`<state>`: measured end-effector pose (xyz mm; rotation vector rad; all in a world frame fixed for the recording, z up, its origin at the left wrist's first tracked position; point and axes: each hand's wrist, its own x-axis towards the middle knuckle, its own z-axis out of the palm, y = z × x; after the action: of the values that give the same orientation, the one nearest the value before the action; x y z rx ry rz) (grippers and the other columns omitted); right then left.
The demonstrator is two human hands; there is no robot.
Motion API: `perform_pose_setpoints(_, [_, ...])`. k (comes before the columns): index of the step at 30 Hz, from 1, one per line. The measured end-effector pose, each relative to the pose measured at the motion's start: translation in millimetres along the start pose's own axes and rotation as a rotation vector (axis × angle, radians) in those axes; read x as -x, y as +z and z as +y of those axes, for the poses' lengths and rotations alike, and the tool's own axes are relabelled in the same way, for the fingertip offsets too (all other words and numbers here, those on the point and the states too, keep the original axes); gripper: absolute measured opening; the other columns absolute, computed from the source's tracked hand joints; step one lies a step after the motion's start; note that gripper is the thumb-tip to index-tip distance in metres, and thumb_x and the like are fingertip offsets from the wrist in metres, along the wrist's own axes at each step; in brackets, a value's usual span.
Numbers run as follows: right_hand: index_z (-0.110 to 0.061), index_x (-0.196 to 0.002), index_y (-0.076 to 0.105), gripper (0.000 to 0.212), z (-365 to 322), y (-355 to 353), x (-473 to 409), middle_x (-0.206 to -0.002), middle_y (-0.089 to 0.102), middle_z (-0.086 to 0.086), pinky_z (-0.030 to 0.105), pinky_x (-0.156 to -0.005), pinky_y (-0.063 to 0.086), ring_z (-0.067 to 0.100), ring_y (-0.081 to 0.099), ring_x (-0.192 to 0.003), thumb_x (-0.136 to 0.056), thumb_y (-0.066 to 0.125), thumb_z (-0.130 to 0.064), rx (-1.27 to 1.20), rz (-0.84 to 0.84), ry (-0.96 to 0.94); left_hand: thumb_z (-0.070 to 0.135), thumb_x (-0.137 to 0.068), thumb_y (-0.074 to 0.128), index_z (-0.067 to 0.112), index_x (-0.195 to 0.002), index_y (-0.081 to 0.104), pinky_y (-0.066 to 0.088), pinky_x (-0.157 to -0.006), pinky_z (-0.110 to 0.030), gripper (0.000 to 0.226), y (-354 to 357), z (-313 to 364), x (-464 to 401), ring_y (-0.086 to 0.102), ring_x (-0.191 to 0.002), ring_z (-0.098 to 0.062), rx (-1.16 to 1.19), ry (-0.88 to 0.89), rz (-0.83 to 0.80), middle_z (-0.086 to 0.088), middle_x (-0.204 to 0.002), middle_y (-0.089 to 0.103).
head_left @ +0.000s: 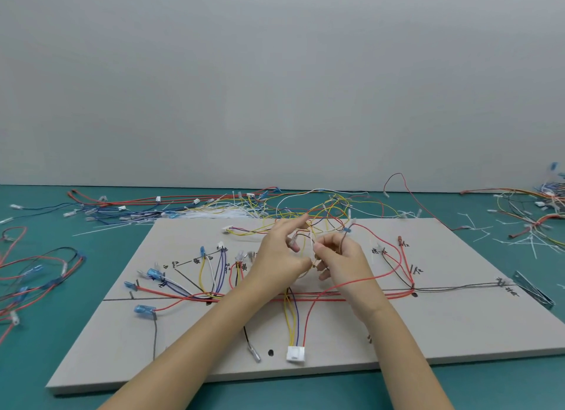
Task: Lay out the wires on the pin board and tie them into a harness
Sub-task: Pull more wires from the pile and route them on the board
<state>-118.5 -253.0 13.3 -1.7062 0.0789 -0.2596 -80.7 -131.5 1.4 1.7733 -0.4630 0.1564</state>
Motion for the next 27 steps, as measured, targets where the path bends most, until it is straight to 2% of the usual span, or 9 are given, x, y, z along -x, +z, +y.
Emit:
perform_pose_setpoints(4, [-0.006,-0.086,0.062,0.01,4,-2,-1,-0.072,0.049,0.001,0.012,-0.052,0.037,0.0,0.044,-0.052,-0.092,0.056,0.0,0.155,0.061,-0.154,-0.012,-0.069,0.061,0.015,-0.137,0.054,0.039,-0.061,-0.012,0.073,-1,0,2,0.041,-0.07,-0.014,-0.04,0.006,0.0,0.008,-0.11,0.056])
perform_pose_setpoints(9, [-0.013,-0.085,0.058,0.015,5,-2,-1,-0.073,0.055,0.002,0.013,-0.045,0.038,0.016,0.048,-0.059,-0.095,0.054,-0.002,0.074,0.019,-0.081,0.006,-0.079,0.06,0.016,-0.126,0.061,0.041,-0.064,-0.009,0.049,-2,4,3,0.045,-0.059,0.002,0.063,0.003,-0.013,0.001,-0.118,0.059])
perform_pose_setpoints(12, [-0.004,-0.095,0.058,0.008,4,-4,-2,-0.07,0.059,0.006,0.015,-0.042,0.037,0.012,0.05,-0.05,-0.096,0.05,-0.002,0.034,0.021,-0.037,0.001,-0.08,0.072,0.014,-0.111,0.07,0.044,-0.063,-0.015,0.033,-4,6,4,0.056,-0.064,-0.007,0.042,0.038,-0.016,-0.002,-0.117,0.059])
perform_pose_setpoints(16, [0.001,-0.099,0.059,0.013,2,-6,-1,-0.054,0.055,0.003,0.015,-0.039,0.034,0.008,0.044,-0.042,-0.097,0.047,0.001,-0.023,0.023,-0.004,-0.006,-0.075,0.071,0.025,-0.098,0.07,0.046,-0.061,-0.017,0.039,-8,7,6,0.057,-0.052,-0.006,-0.016,0.088,-0.001,0.0,-0.114,0.058])
perform_pose_setpoints(19, [0.004,-0.1,0.061,0.016,0,-7,0,-0.053,0.053,0.005,0.015,-0.038,0.033,0.006,0.043,-0.04,-0.096,0.045,0.003,-0.037,0.011,0.013,-0.006,-0.071,0.068,0.022,-0.093,0.067,0.043,-0.059,-0.016,0.035,-9,8,9,0.056,-0.052,-0.013,-0.199,0.207,-0.017,0.001,-0.108,0.054])
perform_pose_setpoints(22, [0.004,-0.099,0.06,0.014,-1,-11,-1,-0.051,0.051,0.003,0.016,-0.035,0.032,0.004,0.043,-0.037,-0.096,0.046,0.003,-0.075,0.016,0.051,-0.007,-0.076,0.059,0.013,-0.085,0.063,0.043,-0.062,-0.021,0.022,-6,5,8,0.055,-0.062,-0.014,-0.305,0.259,0.06,0.001,-0.101,0.054])
perform_pose_setpoints(24, [0.0,-0.095,0.061,0.014,0,-13,-2,-0.05,0.051,0.001,0.018,-0.035,0.031,0.005,0.043,-0.037,-0.096,0.047,0.001,-0.07,0.01,0.06,-0.008,-0.08,0.055,0.008,-0.081,0.068,0.043,-0.068,-0.018,0.021,-5,2,5,0.058,-0.083,-0.014,-0.319,0.251,0.135,-0.002,-0.101,0.057])
perform_pose_setpoints(25, [-0.002,-0.093,0.062,0.015,0,-13,-2,-0.051,0.052,0.001,0.018,-0.035,0.031,0.006,0.043,-0.038,-0.096,0.048,0.0,-0.068,0.008,0.062,-0.009,-0.081,0.054,0.007,-0.083,0.071,0.043,-0.071,-0.018,0.023,-6,1,3,0.058,-0.091,-0.015,-0.337,0.243,0.158,-0.004,-0.101,0.059])
perform_pose_setpoints(27, [-0.003,-0.092,0.062,0.015,0,-13,-3,-0.054,0.052,0.002,0.02,-0.035,0.033,0.007,0.045,-0.04,-0.096,0.048,0.001,-0.082,0.006,0.06,-0.009,-0.083,0.052,0.006,-0.096,0.073,0.041,-0.077,-0.023,0.029,-6,-4,0,0.056,-0.093,-0.019,-0.418,0.241,0.176,-0.007,-0.1,0.062])
